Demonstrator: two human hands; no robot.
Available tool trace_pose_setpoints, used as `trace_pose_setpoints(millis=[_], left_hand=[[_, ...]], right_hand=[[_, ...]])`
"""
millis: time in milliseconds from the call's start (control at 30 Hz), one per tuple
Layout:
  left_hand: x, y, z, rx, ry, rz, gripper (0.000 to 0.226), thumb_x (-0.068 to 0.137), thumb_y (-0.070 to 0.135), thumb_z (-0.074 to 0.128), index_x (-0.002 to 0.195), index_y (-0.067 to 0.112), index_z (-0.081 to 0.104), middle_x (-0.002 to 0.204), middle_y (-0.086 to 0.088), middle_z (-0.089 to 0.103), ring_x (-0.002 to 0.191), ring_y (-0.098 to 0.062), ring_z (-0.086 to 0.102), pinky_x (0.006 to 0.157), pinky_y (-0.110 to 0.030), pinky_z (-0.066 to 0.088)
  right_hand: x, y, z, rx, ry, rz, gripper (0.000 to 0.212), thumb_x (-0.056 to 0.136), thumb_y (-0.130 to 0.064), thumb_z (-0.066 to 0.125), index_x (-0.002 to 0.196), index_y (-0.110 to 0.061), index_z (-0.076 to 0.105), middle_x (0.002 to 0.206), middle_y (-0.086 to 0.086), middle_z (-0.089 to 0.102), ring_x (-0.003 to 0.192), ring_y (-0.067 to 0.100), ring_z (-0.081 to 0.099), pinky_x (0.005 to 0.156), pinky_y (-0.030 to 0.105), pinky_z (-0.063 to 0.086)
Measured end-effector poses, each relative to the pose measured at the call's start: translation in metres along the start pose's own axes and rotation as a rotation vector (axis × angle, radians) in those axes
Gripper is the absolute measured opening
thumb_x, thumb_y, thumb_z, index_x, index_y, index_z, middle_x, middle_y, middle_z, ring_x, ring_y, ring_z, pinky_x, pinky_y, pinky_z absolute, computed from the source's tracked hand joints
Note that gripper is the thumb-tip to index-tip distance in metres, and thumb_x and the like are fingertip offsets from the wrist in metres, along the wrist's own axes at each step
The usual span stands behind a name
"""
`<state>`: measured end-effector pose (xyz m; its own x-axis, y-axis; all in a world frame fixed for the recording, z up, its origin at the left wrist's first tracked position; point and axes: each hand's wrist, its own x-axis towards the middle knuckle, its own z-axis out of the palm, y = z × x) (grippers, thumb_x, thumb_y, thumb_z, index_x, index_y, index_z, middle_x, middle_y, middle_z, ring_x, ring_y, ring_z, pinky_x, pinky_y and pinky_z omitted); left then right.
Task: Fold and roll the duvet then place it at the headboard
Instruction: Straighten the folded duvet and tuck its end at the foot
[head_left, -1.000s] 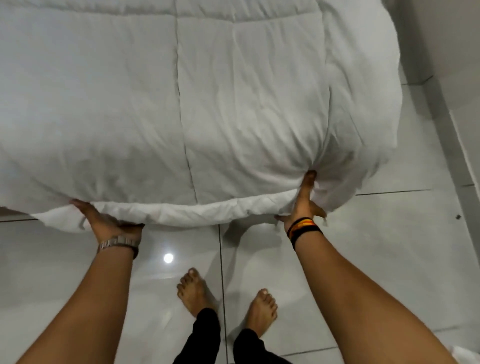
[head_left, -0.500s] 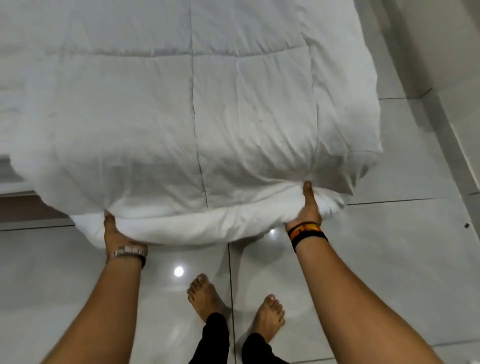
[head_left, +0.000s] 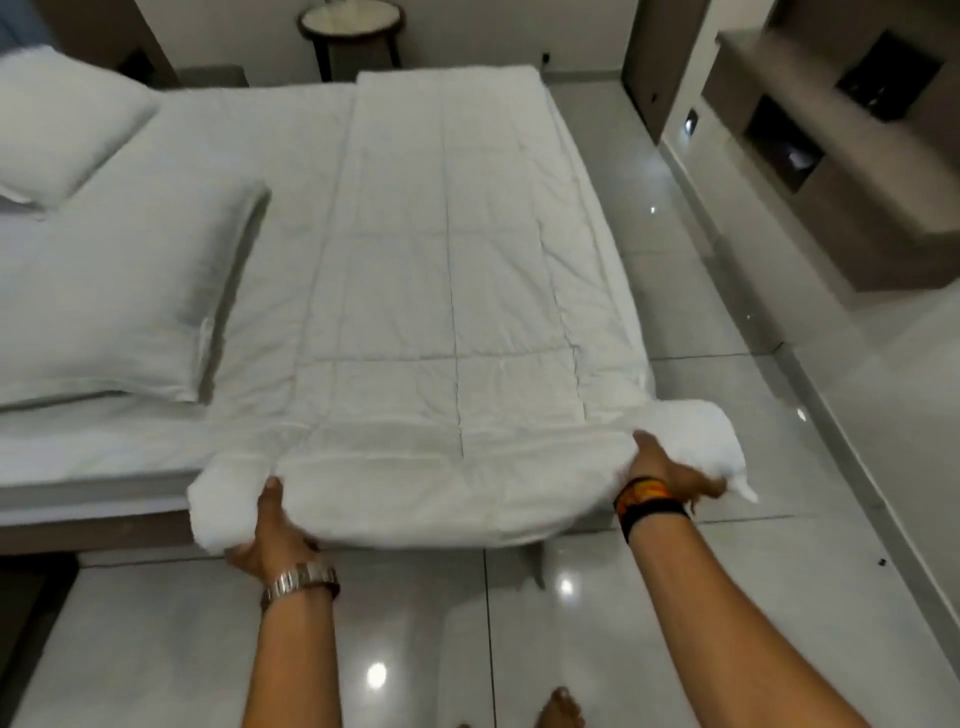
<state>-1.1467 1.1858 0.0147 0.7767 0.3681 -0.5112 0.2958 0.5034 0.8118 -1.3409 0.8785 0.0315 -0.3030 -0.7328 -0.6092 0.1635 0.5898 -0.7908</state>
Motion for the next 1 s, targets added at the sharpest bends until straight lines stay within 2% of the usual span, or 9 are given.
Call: trace_pose_setpoints(millis=[233,367,433,533,667,767,833,900,1000], left_hand=[[0.053,0.060,0.191,-0.026,-0.119,-0.018,0.098,0.075,0.013,0.090,0.146,0.021,0.022,0.143,-0.008,0.052,0.117,-0.028,0.065,0.092,-0.051,0.059],[0.102,0.041,0.282,0.035,-0.439,-0.071,0.046,0.107,0.020,0.052,0.147,0.024,0.029,0.151,-0.007,0.049,0.116,-0.026,0.063,0.082,-0.036,0.061],[0.130,0.016,0.311,0.243,-0.533,-0.044,0.044,0.111,0.031,0.035,0.154,0.023,0.035,0.157,-0.003,0.047,0.130,-0.028,0.057,0.100,-0.037,0.050],[0.145,-0.034,0.325,0.645,-0.573,0.026,0.058,0.110,0.027,0.046,0.162,0.018,0.023,0.156,-0.009,0.049,0.141,-0.032,0.049,0.120,-0.043,0.033],[0.151,-0.105,0.263,1.160,-0.361,0.235,0.067,0.106,0.033,0.050,0.163,0.013,0.022,0.164,-0.018,0.034,0.149,-0.037,0.037,0.124,-0.048,0.021],[0.149,-0.126,0.232,1.196,-0.028,0.175,0.120,0.081,0.087,0.038,0.165,0.010,0.000,0.172,-0.018,-0.001,0.159,-0.035,0.003,0.123,-0.058,0.007],[0.155,-0.127,0.228,0.998,0.160,-0.064,0.141,0.068,0.085,0.061,0.163,0.014,-0.015,0.171,-0.018,-0.011,0.159,-0.035,-0.002,0.123,-0.058,0.003],[0.170,-0.123,0.234,0.856,0.267,-0.223,0.149,0.067,0.076,0.078,0.162,0.015,-0.020,0.171,-0.020,0.003,0.157,-0.035,0.013,0.126,-0.053,0.012],[0.197,-0.123,0.237,0.732,0.371,-0.292,0.156,0.059,0.071,0.087,0.162,0.018,-0.017,0.168,-0.018,0.017,0.153,-0.032,0.028,0.123,-0.050,0.023]], right_hand=[[0.008,-0.105,0.167,-0.038,-0.262,-0.232,0.133,0.078,-0.010,0.092,0.168,-0.018,-0.006,0.170,0.013,0.023,0.148,0.033,0.041,0.121,0.041,0.033],[0.049,-0.129,0.281,-0.192,-0.631,-0.164,0.122,0.089,-0.012,0.082,0.168,-0.026,-0.009,0.171,0.014,0.025,0.146,0.037,0.046,0.116,0.054,0.045],[0.074,-0.116,0.316,-0.395,-0.709,-0.226,0.114,0.092,-0.021,0.082,0.169,-0.016,-0.002,0.170,0.012,0.029,0.151,0.033,0.040,0.123,0.048,0.036],[0.116,-0.058,0.308,-0.731,-0.641,-0.348,0.095,0.098,-0.033,0.075,0.167,-0.006,0.015,0.171,0.015,0.027,0.156,0.031,0.031,0.128,0.038,0.023],[0.139,0.026,0.242,-0.881,-0.267,-0.631,0.091,0.100,-0.054,0.061,0.166,-0.004,0.023,0.174,0.020,0.018,0.162,0.032,0.015,0.131,0.048,0.000],[0.136,0.055,0.213,-0.812,-0.008,-0.543,0.126,0.078,-0.093,0.050,0.170,-0.020,0.003,0.177,0.007,-0.009,0.164,0.029,-0.005,0.124,0.061,-0.010],[0.139,0.057,0.212,-0.645,0.149,-0.160,0.150,0.062,-0.095,0.066,0.169,-0.020,-0.009,0.175,0.011,-0.015,0.162,0.037,-0.009,0.124,0.064,-0.004],[0.139,0.050,0.222,-0.493,0.218,0.112,0.160,0.059,-0.086,0.076,0.167,-0.009,-0.014,0.175,0.021,-0.005,0.162,0.043,0.003,0.128,0.061,0.008],[0.140,0.047,0.246,-0.348,0.151,0.014,0.166,0.057,-0.067,0.094,0.165,-0.008,-0.017,0.166,0.022,0.030,0.151,0.040,0.037,0.120,0.051,0.033]])
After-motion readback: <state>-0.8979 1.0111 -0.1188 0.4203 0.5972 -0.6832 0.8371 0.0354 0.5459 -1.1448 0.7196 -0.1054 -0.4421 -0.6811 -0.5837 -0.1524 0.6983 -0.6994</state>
